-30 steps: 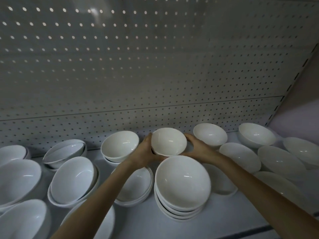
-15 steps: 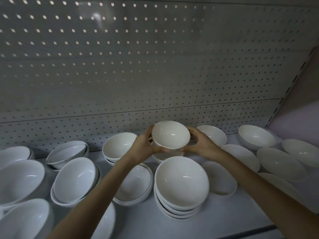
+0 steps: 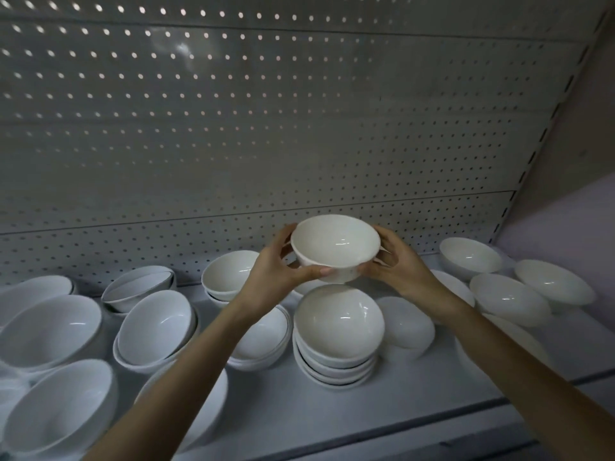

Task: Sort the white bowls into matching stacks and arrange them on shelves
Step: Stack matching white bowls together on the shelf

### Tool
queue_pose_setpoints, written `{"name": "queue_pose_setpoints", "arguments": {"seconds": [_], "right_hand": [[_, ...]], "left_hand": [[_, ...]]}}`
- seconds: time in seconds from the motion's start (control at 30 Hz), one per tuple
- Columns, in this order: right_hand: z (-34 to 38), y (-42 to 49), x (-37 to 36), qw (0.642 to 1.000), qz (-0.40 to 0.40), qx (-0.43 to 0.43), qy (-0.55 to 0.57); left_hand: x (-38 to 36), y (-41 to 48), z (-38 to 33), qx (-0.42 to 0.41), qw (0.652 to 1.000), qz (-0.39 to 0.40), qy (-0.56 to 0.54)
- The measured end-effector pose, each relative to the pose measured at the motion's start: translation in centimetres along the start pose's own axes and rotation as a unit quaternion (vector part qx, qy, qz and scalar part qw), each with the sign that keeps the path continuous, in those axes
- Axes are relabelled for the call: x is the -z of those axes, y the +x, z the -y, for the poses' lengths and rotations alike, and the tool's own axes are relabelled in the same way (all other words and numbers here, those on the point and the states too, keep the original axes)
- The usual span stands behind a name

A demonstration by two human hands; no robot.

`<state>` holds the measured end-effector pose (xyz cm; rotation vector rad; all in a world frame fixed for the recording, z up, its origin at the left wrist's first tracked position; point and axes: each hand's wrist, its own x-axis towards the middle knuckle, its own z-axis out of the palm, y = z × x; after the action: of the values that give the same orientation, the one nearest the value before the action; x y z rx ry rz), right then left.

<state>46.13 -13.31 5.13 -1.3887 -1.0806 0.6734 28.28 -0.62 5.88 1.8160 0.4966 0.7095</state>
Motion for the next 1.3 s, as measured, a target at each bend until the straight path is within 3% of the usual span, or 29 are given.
{"name": "queue_pose_setpoints", "arguments": {"seconds": [0.37,0.77,1.13,1.3], "right_hand": [[-1.7,-4.4,-1.6,1.0,-0.005,-0.021,-0.016],[-3.0,-7.3,-2.4,0.994,-0.022,-0.014,-0.105],[-3.4,-8.2,-2.8,0.998,0.0,-0.039,-0.057],[-3.3,-8.3,-2.9,0.999,0.006,-0.04,-0.032]], "left_hand": [[-0.6,-3.7,1.4,0.016,0.999,0.024,-0.027],[-0.5,-5.1,3.4,0.018,0.996,0.048,0.066],[-1.0,-5.9,4.4,0.031,0.997,0.071,0.013],[-1.3,-6.3,4.9,0.03,0.991,0.117,0.056]]}}
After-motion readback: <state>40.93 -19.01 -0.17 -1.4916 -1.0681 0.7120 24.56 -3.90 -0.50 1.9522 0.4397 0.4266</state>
